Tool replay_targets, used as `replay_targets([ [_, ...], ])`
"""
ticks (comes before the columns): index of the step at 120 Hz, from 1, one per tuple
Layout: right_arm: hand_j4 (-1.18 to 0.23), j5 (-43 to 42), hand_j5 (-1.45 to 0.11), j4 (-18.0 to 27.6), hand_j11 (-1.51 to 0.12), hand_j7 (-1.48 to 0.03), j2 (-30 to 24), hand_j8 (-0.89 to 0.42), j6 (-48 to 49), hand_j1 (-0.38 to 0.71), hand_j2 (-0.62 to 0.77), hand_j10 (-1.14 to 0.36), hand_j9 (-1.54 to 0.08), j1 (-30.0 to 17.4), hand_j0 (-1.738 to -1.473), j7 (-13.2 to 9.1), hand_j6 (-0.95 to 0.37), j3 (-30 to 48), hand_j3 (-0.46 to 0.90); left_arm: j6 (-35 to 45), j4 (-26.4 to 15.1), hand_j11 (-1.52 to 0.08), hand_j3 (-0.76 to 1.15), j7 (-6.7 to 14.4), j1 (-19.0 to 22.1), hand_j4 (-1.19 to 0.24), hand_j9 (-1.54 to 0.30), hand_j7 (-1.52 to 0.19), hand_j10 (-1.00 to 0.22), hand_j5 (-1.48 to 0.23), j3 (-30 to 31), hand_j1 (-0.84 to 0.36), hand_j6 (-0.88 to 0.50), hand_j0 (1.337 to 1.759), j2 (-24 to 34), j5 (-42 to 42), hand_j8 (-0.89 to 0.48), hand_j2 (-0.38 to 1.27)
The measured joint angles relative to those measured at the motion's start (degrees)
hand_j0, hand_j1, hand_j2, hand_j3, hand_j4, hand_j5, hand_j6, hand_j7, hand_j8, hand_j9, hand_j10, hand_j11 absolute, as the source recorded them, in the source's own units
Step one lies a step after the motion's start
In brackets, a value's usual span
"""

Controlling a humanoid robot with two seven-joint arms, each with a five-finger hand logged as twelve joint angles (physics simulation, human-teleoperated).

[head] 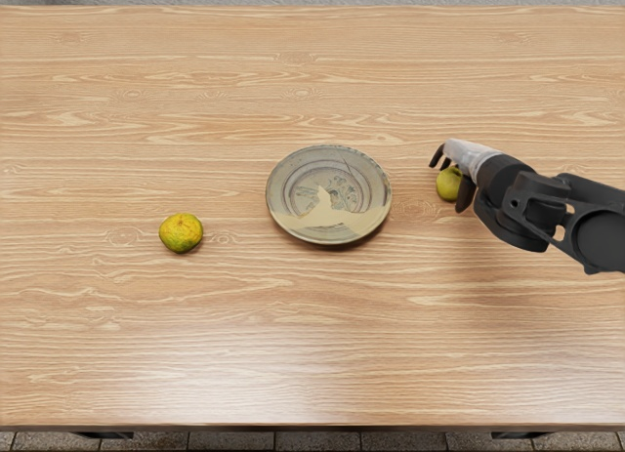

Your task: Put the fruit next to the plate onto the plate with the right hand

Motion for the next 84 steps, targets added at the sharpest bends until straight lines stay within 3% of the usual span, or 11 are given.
replay_targets([
  [45, -0.54, -0.5, -0.6, -0.1, -0.62, -0.65, 0.0, -0.46, -0.3, 0.23, -0.07, -0.53, -0.62, -0.7, -1.655, 0.0, -0.44, 0.0, 0.0, 0.0, 0.0, 0.0, 0.0, 0.0, 0.0, 0.0, 0.0, 0.0, 0.0, 0.0, 0.0, 0.35, 0.0, 1.658, 0.0, 0.0, 0.0, 0.0],
  [65, -0.61, -0.4, -0.72, -0.1, -0.75, -0.76, 0.0, -0.43, -0.2, 0.27, 0.07, -0.6, -0.75, -0.8, -1.652, 0.0, -0.41, 0.3, 0.0, 0.0, 0.0, 0.0, 0.0, 0.0, 0.0, 0.0, 0.0, 0.0, 0.0, 0.0, 0.0, 0.35, 0.0, 1.658, 0.0, 0.0, 0.0, 0.0],
  [84, -0.69, -0.2, -0.84, -0.2, -0.87, -0.87, 0.0, -0.44, -0.2, 0.28, 0.22, -0.67, -0.87, -0.7, -1.652, 0.0, -0.46, 0.5, 0.0, 0.0, 0.0, 0.0, 0.0, 0.0, 0.0, 0.0, 0.0, 0.0, 0.0, 0.0, 0.0, 0.35, 0.0, 1.658, 0.0, 0.0, 0.0, 0.0],
])
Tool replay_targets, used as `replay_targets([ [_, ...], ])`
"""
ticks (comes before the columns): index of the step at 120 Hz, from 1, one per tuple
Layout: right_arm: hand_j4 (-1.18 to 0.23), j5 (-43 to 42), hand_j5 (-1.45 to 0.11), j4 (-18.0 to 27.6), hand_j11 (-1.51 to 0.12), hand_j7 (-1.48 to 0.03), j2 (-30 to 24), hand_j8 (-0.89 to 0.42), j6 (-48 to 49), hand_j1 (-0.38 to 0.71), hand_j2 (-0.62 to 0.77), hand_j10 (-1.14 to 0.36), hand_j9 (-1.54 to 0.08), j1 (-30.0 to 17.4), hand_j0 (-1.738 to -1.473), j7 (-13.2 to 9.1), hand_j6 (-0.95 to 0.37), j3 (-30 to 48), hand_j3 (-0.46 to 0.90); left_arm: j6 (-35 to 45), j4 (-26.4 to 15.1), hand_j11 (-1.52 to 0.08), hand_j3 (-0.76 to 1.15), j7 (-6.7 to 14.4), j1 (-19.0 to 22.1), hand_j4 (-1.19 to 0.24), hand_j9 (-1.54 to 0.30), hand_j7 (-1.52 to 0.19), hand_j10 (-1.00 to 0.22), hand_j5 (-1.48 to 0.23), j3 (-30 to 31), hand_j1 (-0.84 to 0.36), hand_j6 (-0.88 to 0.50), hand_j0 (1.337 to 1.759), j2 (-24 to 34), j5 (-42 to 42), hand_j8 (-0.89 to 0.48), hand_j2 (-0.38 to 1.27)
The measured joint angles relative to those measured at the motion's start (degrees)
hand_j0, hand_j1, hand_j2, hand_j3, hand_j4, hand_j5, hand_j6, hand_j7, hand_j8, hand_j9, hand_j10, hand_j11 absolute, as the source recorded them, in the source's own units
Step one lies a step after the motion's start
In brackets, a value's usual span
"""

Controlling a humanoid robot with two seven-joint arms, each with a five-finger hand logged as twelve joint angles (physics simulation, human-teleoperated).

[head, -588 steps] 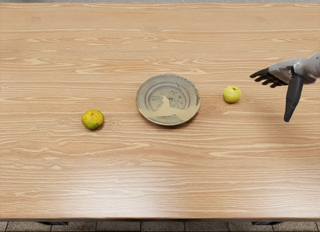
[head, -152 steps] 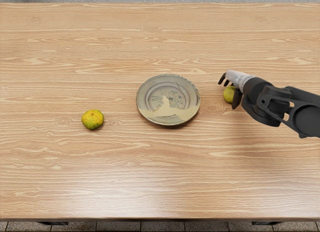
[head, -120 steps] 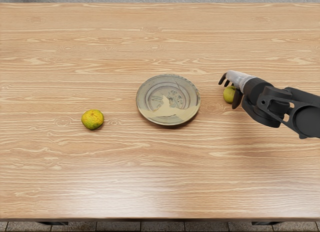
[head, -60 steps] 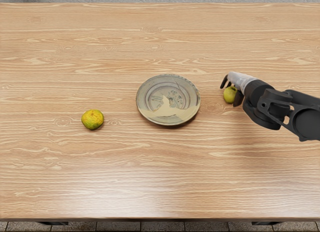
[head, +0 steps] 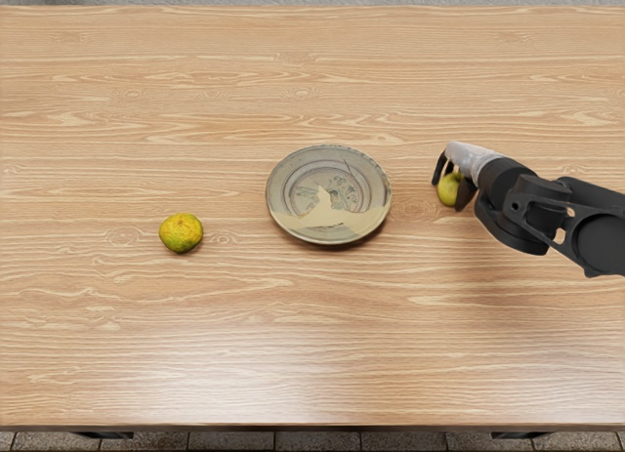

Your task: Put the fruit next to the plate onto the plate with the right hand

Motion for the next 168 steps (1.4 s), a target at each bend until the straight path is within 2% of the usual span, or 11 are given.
replay_targets([
  [35, -0.73, 0.5, -0.96, -0.1, -0.98, -0.96, 0.2, -0.44, 0.2, 0.26, 0.24, -0.68, -0.98, 0.5, -1.65, 0.0, -0.46, 0.2, 0.0, 0.0, 0.0, 0.0, 0.0, 0.0, 0.0, 0.0, 0.0, 0.0, 0.0, 0.0, 0.0, 0.35, 0.0, 1.658, 0.0, 0.0, 0.0, 0.0],
  [58, -0.73, 0.7, -0.99, -0.1, -1.0, -0.98, 0.3, -0.44, 0.1, 0.24, 0.2, -0.68, -1.01, 1.7, -1.65, 0.0, -0.46, 0.9, 0.0, 0.0, 0.0, 0.0, 0.0, 0.0, 0.0, 0.0, 0.0, 0.0, 0.0, 0.0, 0.0, 0.35, 0.0, 1.658, 0.0, 0.0, 0.0, 0.0],
  [81, -0.71, 0.8, -1.01, 0.3, -1.03, -0.99, 0.7, -0.42, 0.2, 0.26, 0.23, -0.66, -1.03, 2.2, -1.652, 0.0, -0.44, 2.9, 0.0, 0.0, 0.0, 0.0, 0.0, 0.0, 0.0, 0.0, 0.0, 0.0, 0.0, 0.0, 0.0, 0.35, 0.0, 1.658, 0.0, 0.0, 0.0, 0.0],
  [114, -0.7, 0.8, -1.02, 3.6, -1.04, -1.01, 0.8, -0.4, 0.5, 0.26, 0.24, -0.65, -1.04, 2.6, -1.652, 0.0, -0.42, 4.1, 0.0, 0.0, 0.0, 0.0, 0.0, 0.0, 0.0, 0.0, 0.0, 0.0, 0.0, 0.0, 0.0, 0.35, 0.0, 1.658, 0.0, 0.0, 0.0, 0.0],
  [140, -0.7, 0.9, -1.04, 4.7, -1.06, -1.01, 3.0, -0.4, 0.5, 0.27, 0.24, -0.64, -1.05, 2.5, -1.653, 0.0, -0.42, 4.8, 0.0, 0.0, 0.0, 0.0, 0.0, 0.0, 0.0, 0.0, 0.0, 0.0, 0.0, 0.0, 0.0, 0.35, 0.0, 1.658, 0.0, 0.0, 0.0, 0.0],
  [168, -0.68, 1.1, -1.06, 4.7, -1.08, -1.01, 7.6, -0.37, 0.3, 0.29, 0.29, -0.62, -1.07, 2.6, -1.655, 0.0, -0.41, 5.3, 0.0, 0.0, 0.0, 0.0, 0.0, 0.0, 0.0, 0.0, 0.0, 0.0, 0.0, 0.0, 0.0, 0.35, 0.0, 1.658, 0.0, 0.0, 0.0, 0.0],
])
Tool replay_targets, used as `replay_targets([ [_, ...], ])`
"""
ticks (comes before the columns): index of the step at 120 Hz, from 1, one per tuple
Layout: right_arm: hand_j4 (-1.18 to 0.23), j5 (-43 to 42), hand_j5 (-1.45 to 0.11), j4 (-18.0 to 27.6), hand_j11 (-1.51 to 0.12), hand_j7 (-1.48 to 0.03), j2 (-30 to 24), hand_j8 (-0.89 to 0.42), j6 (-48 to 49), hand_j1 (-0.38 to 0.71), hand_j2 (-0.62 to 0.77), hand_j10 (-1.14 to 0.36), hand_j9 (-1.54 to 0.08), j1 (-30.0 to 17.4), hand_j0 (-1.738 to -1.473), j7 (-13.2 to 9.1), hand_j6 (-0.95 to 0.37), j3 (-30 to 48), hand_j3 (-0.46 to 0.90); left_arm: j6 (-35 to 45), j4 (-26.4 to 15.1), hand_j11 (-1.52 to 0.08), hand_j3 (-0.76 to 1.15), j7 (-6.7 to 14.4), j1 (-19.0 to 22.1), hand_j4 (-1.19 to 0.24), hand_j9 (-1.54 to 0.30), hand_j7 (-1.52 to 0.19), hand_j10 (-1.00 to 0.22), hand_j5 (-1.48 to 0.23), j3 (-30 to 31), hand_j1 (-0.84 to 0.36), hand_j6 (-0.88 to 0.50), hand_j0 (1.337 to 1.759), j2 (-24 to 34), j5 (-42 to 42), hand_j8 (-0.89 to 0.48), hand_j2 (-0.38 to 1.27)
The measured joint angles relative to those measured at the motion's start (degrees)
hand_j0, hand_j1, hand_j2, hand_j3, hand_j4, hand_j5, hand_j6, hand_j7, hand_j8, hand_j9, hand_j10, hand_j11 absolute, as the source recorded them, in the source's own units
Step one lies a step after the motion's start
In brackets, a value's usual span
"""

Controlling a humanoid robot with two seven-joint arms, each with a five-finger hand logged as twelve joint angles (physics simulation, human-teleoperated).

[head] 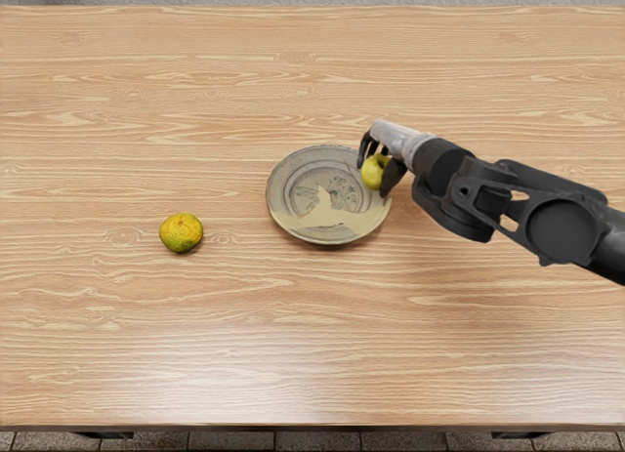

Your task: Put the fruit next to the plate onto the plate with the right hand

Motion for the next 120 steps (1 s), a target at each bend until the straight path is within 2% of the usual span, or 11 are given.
replay_targets([
  [34, -0.66, -0.1, -1.07, -1.9, -1.09, -1.01, 4.1, -0.35, -0.2, 0.33, 0.34, -0.59, -1.08, 0.8, -1.655, 0.0, -0.39, 0.1, 0.0, 0.0, 0.0, 0.0, 0.0, 0.0, 0.0, 0.0, 0.0, 0.0, 0.0, 0.0, 0.0, 0.35, 0.0, 1.658, 0.0, 0.0, 0.0, 0.0],
  [63, -0.65, -0.5, -1.07, -6.1, -1.09, -1.01, 8.4, -0.35, -0.1, 0.33, 0.34, -0.59, -1.08, 1.1, -1.655, 0.0, -0.38, -0.3, 0.0, 0.0, 0.0, 0.0, 0.0, 0.0, 0.0, 0.0, 0.0, 0.0, 0.0, 0.0, 0.0, 0.35, 0.0, 1.658, 0.0, 0.0, 0.0, 0.0],
  [97, -0.65, -0.5, -1.08, -7.2, -1.08, -1.01, 10.1, -0.34, -0.1, 0.34, 0.35, -0.58, -1.07, 0.7, -1.655, 0.0, -0.38, -0.8, 0.0, 0.0, 0.0, 0.0, 0.0, 0.0, 0.0, 0.0, 0.0, 0.0, 0.0, 0.0, 0.0, 0.35, 0.0, 1.658, 0.0, 0.0, 0.0, 0.0],
  [107, -0.65, -0.6, -0.99, -7.0, -1.0, -0.94, 10.1, -0.37, 0.0, 0.31, 0.3, -0.59, -1.0, 0.6, -1.656, 0.0, -0.41, -0.8, 0.0, 0.0, 0.0, 0.0, 0.0, 0.0, 0.0, 0.0, 0.0, 0.0, 0.0, 0.0, 0.0, 0.35, 0.0, 1.658, 0.0, 0.0, 0.0, 0.0],
  [120, -0.52, -0.4, -0.77, -6.8, -0.78, -0.74, 10.0, -0.36, 0.0, 0.21, 0.16, -0.49, -0.77, 0.6, -1.657, 0.0, -0.39, -0.4, 0.0, 0.0, 0.0, 0.0, 0.0, 0.0, 0.0, 0.0, 0.0, 0.0, 0.0, 0.0, 0.0, 0.35, 0.0, 1.658, 0.0, 0.0, 0.0, 0.0],
])
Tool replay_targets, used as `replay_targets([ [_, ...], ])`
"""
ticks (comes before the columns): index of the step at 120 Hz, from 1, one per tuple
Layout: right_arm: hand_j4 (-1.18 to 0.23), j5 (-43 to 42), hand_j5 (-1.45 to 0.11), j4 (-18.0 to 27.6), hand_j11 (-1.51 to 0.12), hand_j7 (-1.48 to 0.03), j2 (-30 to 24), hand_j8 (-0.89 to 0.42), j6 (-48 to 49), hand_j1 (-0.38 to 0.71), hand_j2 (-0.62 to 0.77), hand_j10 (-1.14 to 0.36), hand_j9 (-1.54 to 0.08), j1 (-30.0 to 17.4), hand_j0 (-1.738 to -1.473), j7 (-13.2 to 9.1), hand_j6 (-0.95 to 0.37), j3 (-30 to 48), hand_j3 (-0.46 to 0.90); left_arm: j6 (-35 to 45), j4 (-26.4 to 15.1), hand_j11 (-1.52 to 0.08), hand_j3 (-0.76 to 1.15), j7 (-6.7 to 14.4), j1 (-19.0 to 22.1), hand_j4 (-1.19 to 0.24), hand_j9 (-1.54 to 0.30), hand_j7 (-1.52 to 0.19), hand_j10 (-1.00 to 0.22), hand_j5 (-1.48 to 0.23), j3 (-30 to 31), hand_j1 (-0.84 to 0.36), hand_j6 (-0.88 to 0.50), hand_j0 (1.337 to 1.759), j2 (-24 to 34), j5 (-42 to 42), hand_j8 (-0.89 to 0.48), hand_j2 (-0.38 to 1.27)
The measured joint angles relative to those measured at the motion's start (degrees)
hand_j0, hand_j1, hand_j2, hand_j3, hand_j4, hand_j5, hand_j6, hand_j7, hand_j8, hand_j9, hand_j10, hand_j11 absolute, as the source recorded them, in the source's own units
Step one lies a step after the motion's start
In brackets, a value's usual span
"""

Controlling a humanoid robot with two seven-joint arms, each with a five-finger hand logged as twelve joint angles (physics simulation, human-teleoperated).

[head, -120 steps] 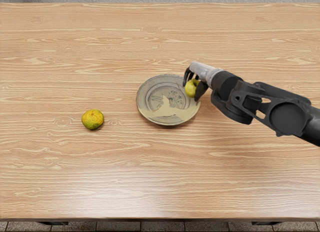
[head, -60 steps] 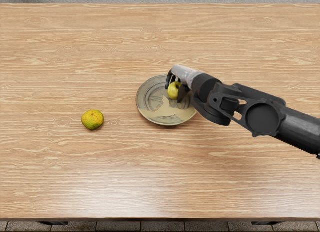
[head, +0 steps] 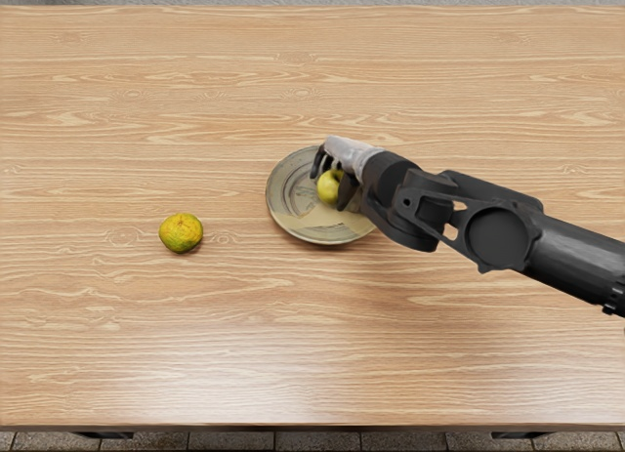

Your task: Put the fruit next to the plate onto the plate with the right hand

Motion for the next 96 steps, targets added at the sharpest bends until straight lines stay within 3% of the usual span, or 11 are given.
replay_targets([
  [22, -0.37, 0.1, -0.51, 0.5, -0.52, -0.5, -0.3, -0.3, -0.2, 0.06, 0.03, -0.35, -0.51, 0.0, -1.658, 0.0, -0.31, 0.4, 0.0, 0.0, 0.0, 0.0, 0.0, 0.0, 0.0, 0.0, 0.0, 0.0, 0.0, 0.0, 0.0, 0.35, 0.0, 1.658, 0.0, 0.0, 0.0, 0.0],
  [55, -0.28, 1.1, -0.37, 4.5, -0.37, -0.37, -3.4, -0.26, 0.8, -0.02, -0.03, -0.28, -0.37, 0.3, -1.658, 0.0, -0.27, 3.9, 0.0, 0.0, 0.0, 0.0, 0.0, 0.0, 0.0, 0.0, 0.0, 0.0, 0.0, 0.0, 0.0, 0.35, 0.0, 1.658, 0.0, 0.0, 0.0, 0.0],
  [78, -0.12, 11.4, -0.16, 6.7, -0.16, -0.16, -10.1, -0.11, 9.6, -0.21, -0.01, -0.12, -0.16, 0.1, -1.658, 0.0, -0.11, 8.9, 0.0, 0.0, 0.0, 0.0, 0.0, 0.0, 0.0, 0.0, 0.0, 0.0, 0.0, 0.0, 0.0, 0.35, 0.0, 1.658, 0.0, 0.0, 0.0, 0.0],
  [96, -0.06, 24.5, -0.08, 7.3, -0.08, -0.07, -19.9, -0.06, 23.3, -0.28, 0.0, -0.06, -0.08, 0.1, -1.658, 0.0, -0.06, 12.9, 0.0, 0.0, 0.0, 0.0, 0.0, 0.0, 0.0, 0.0, 0.0, 0.0, 0.0, 0.0, 0.0, 0.35, 0.0, 1.658, 0.0, 0.0, 0.0, 0.0],
])
